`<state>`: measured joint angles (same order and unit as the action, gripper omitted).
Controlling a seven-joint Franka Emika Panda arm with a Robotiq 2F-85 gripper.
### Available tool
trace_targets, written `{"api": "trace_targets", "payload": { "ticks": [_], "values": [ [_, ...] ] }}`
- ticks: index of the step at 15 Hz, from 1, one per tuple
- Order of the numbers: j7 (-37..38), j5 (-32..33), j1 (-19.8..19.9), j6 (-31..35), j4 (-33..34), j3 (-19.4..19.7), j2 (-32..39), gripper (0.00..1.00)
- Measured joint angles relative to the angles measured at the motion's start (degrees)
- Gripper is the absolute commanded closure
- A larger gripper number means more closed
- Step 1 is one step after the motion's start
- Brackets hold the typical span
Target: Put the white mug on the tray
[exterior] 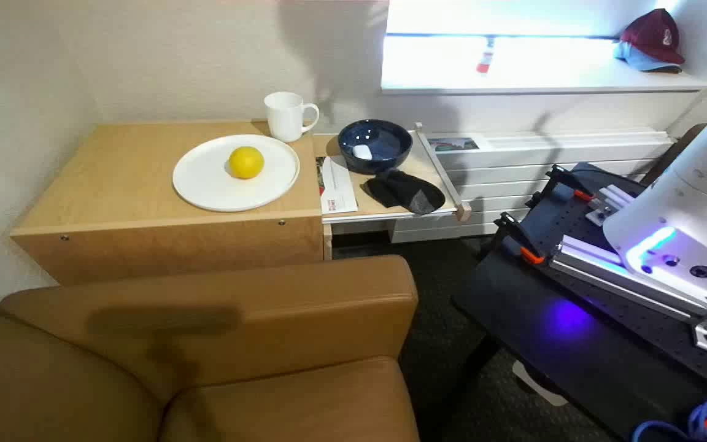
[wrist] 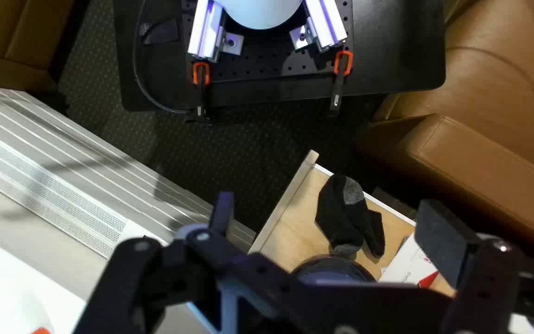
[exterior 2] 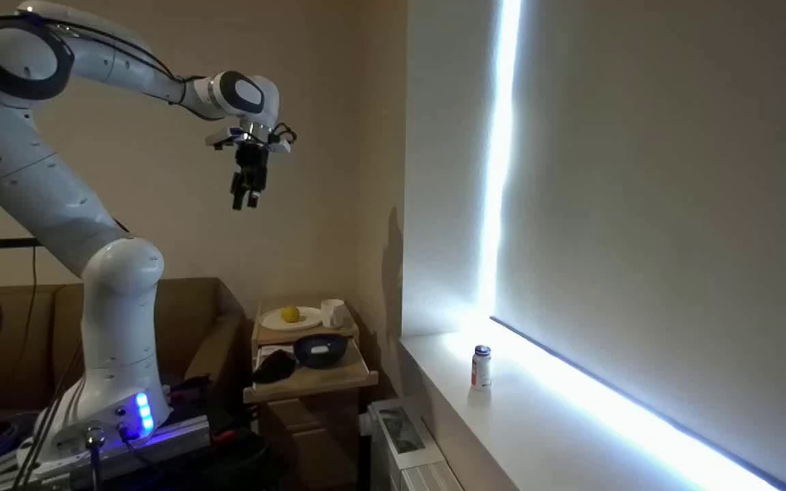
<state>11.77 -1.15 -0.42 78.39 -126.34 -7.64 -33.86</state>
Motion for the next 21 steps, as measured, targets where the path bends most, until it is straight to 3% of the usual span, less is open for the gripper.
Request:
{"api": "trace_targets", "payload": {
  "ticks": [4,8,12,18,21],
  "values": [
    [4.44,-1.25,0.02,2.45,-0.42,-0.75,0.90,0.00],
    [21.68,-10.52,-0.19,18.66,-3.17,-6.72,8.81,0.00],
    [36.45,-14.53,-2.37,35.24,-3.53,-10.45,17.70,0.00],
    [40.66,-14.82,-3.57,37.06,-3.24,-9.87,19.36,0.00],
    [51.75,-11.68,-4.03,44.60,-3.17,-10.56,23.97,0.00]
  ]
}}
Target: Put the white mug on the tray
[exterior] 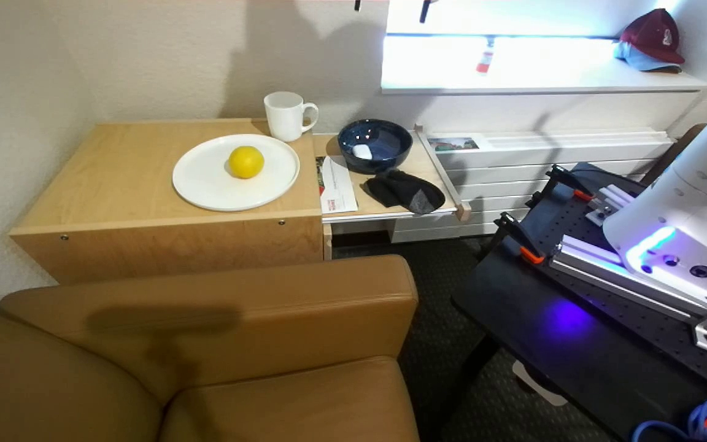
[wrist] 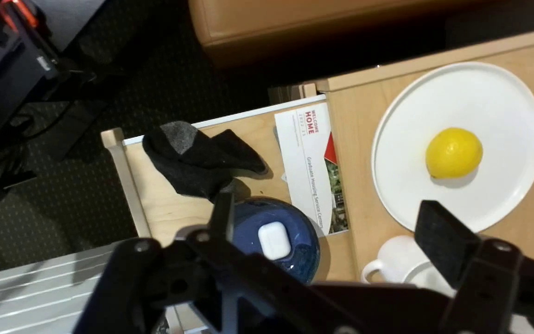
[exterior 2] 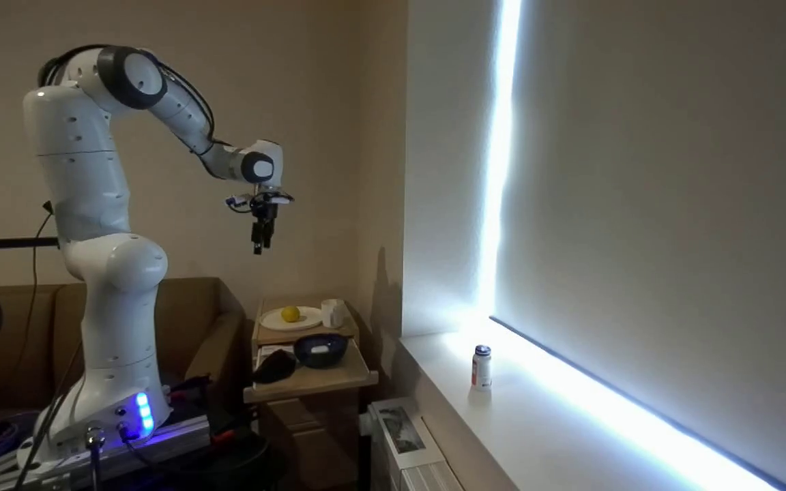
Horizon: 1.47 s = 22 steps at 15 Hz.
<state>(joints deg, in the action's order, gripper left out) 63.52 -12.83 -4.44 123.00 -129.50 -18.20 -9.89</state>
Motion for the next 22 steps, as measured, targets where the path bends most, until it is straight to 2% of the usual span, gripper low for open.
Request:
{"api": "trace_targets", "payload": {
  "ticks": [2,4,6,7,10,14,19,22],
  "values": [
    [9.02,5.01,-0.49,8.50,0.61,-0.26,6.14,0.00],
    [19.10,12.90,-1.14,15.71,2.00,0.49,12.70,0.00],
    [28.91,20.67,-2.75,19.29,4.46,3.31,18.47,0.00],
    [32.25,22.00,-3.93,19.33,6.27,4.68,20.82,0.00],
    [35.08,22.21,-6.03,19.19,9.73,5.97,23.96,0.00],
    [36.42,23.16,-8.51,18.69,10.19,9.13,25.01,0.00],
    [43.32,24.42,-10.57,24.60,17.05,14.61,34.46,0.00],
    [45.29,21.94,-11.47,26.70,23.16,15.73,40.43,0.00]
  ]
}}
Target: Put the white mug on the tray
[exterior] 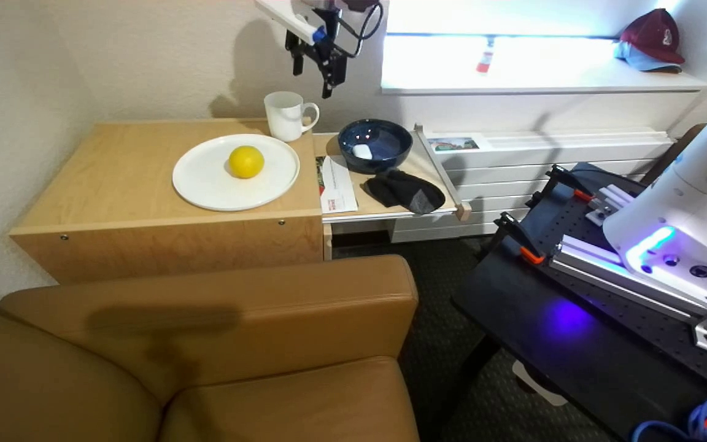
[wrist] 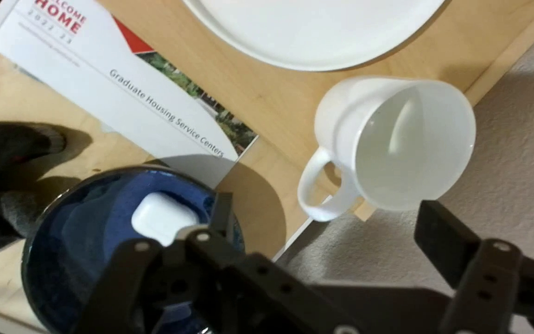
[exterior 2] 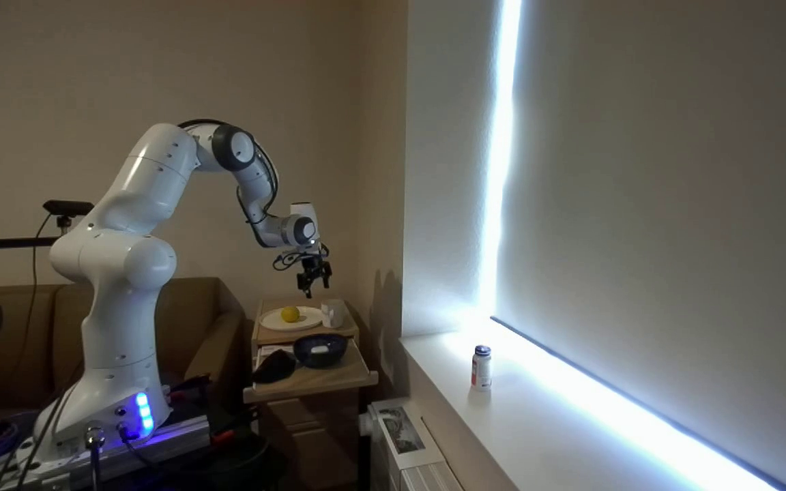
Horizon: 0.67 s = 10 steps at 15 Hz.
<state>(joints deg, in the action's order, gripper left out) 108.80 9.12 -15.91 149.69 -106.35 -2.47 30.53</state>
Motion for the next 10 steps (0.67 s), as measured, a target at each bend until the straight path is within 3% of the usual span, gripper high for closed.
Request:
{"api": "trace_targets", "payload": {
  "ticks": [6,10],
  "values": [
    [-0.01,-3.01,-1.04,-0.13,5.56,0.09,5.22,0.00],
    [1.16,-3.02,-2.92,1.93,6.31,3.06,6.90,0.00]
  ]
}}
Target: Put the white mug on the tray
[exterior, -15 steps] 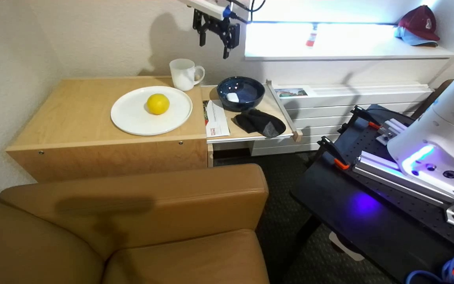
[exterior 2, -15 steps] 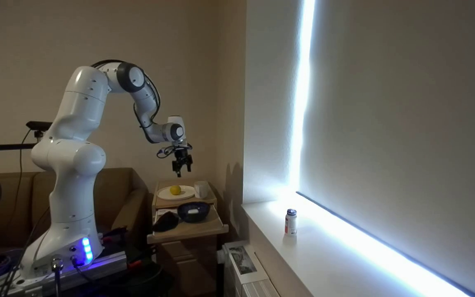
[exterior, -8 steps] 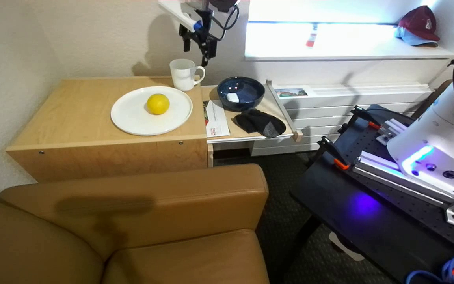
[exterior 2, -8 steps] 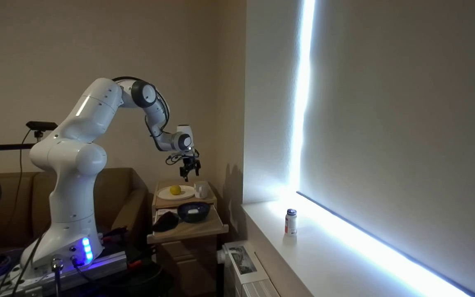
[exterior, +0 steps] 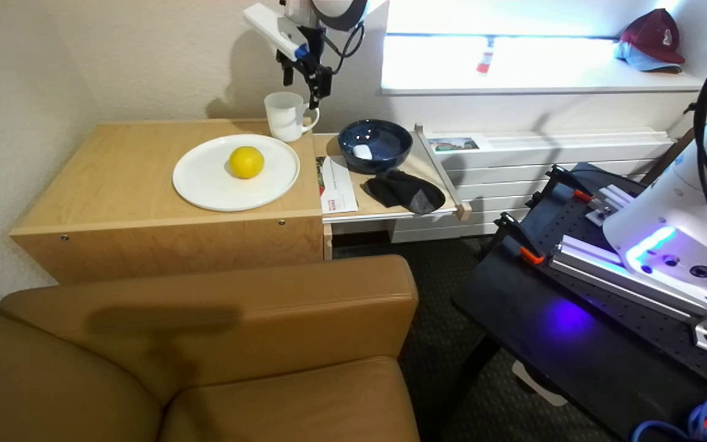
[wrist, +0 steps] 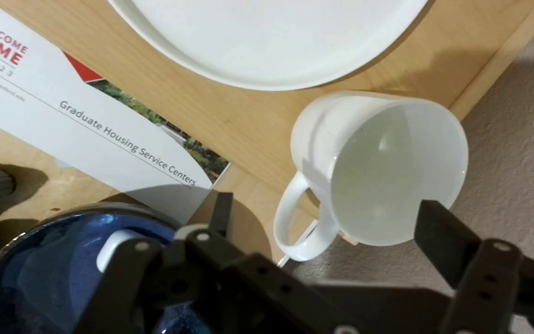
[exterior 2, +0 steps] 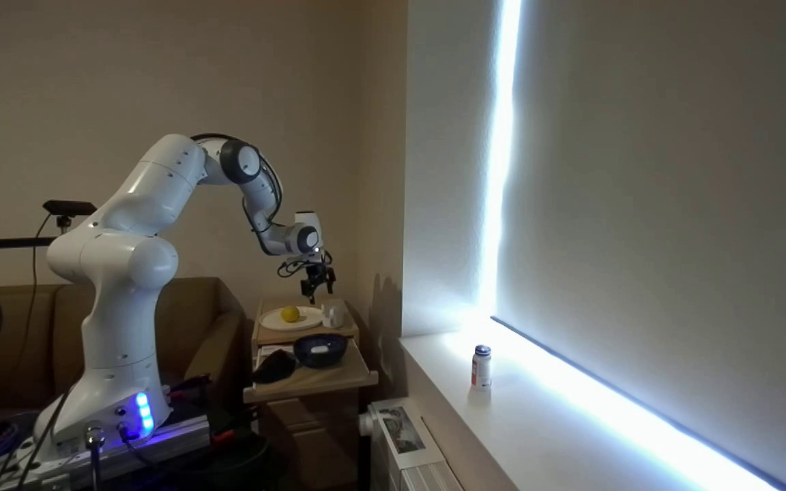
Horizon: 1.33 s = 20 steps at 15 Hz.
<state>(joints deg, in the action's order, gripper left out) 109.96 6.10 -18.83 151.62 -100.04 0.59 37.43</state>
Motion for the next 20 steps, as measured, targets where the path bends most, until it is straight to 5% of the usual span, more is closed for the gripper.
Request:
{"api": "trace_targets", "payload": {
  "ticks": [8,10,20],
  "values": [
    [1.66,-1.06,-1.23,3.60,4.37,2.10,5.69,0.00],
    [1.66,-1.06,-1.24,3.59,4.37,2.10,5.65,0.27],
    [0.71,-3.54,-1.22,3.40,4.36,1.90,5.89,0.98]
  ]
}}
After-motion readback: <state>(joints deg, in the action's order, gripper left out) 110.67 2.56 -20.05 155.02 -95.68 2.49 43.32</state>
